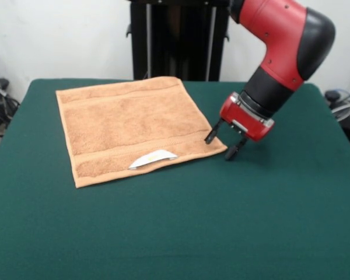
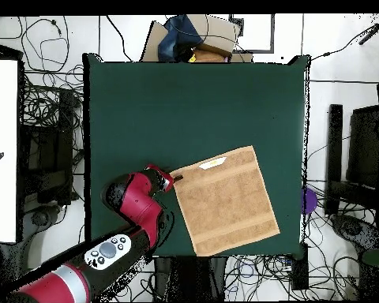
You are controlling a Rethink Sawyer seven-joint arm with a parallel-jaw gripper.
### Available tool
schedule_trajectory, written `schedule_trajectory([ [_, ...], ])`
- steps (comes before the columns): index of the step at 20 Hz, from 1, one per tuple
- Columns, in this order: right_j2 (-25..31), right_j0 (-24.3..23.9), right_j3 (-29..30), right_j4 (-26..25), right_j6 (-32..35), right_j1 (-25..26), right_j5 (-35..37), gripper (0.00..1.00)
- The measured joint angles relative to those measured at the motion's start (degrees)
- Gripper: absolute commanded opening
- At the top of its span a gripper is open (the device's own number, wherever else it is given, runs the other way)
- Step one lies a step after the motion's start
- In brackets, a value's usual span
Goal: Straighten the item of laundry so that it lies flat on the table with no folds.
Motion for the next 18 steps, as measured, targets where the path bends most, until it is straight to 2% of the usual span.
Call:
schedule_trajectory([
  [9, -0.4, -0.1, 0.0, 0.0, 3.8, 0.1, 1.8, 1.00],
  [18, -0.4, -0.5, 0.0, 0.0, 4.1, 0.1, 1.8, 1.00],
])
